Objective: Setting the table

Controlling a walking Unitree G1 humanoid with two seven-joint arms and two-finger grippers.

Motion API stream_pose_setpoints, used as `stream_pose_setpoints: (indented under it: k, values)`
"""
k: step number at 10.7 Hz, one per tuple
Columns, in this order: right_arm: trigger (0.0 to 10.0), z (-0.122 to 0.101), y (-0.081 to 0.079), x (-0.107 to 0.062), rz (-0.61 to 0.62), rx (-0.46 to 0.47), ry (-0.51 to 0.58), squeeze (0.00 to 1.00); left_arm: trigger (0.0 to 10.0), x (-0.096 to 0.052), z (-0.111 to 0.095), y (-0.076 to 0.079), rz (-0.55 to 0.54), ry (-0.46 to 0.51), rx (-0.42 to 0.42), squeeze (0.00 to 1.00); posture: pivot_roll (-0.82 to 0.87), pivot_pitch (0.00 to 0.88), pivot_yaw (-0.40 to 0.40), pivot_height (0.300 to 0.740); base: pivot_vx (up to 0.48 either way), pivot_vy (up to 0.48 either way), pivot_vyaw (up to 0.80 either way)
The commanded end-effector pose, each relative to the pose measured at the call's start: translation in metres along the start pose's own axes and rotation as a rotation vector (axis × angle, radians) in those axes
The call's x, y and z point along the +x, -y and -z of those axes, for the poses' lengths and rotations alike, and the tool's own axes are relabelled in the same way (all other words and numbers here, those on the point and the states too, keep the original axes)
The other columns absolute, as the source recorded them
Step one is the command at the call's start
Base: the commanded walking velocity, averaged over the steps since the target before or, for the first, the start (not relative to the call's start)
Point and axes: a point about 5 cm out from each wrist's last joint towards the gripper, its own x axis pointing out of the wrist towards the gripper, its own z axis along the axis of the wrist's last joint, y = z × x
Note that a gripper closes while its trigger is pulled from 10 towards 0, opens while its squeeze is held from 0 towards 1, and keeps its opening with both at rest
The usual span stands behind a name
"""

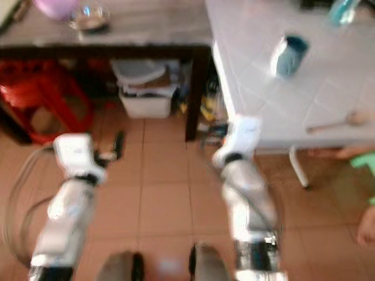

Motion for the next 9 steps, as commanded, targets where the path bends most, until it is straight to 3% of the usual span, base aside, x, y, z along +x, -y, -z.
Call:
stream_pose_setpoints:
  k: [1,3,4,5,9]
  values:
    - [0.0,-0.0107,0.0054,0.0015,0.012,-0.025,0.053,0.0,10.0,0.001,-0.0005,0.0066,0.014,0.002,-0.009,0.0,-0.05,0.158,-0.01,0.74,0.48,0.0,0.0]
    - [0.0,-0.0189,0.0033,0.0058,0.0,-0.06,0.098,0.0,10.0,0.0033,-0.0029,0.0079,0.019,0.016,-0.003,0.0,-0.05,0.16,-0.011,0.74,0.48,0.0,0.0]
    - [1.5,-0.0201,0.0038,0.0059,-0.005,-0.074,0.103,0.0,10.0,0.0046,-0.0039,0.009,0.02,0.021,-0.004,0.0,-0.05,0.161,-0.013,0.74,0.48,0.0,0.0]
    - [10.0,-0.0201,0.0045,0.0051,-0.004,-0.087,0.106,0.0,10.0,0.005,-0.0037,0.0085,0.015,0.021,-0.005,0.0,-0.05,0.16,-0.014,0.74,0.48,0.0,0.0]
    - [10.0,-0.0186,0.0033,0.0028,-0.02,-0.112,0.113,0.0,10.0,0.0088,-0.0032,0.0048,-0.008,0.013,-0.003,0.0,-0.06,0.158,-0.009,0.74,0.389,0.234,0.0]
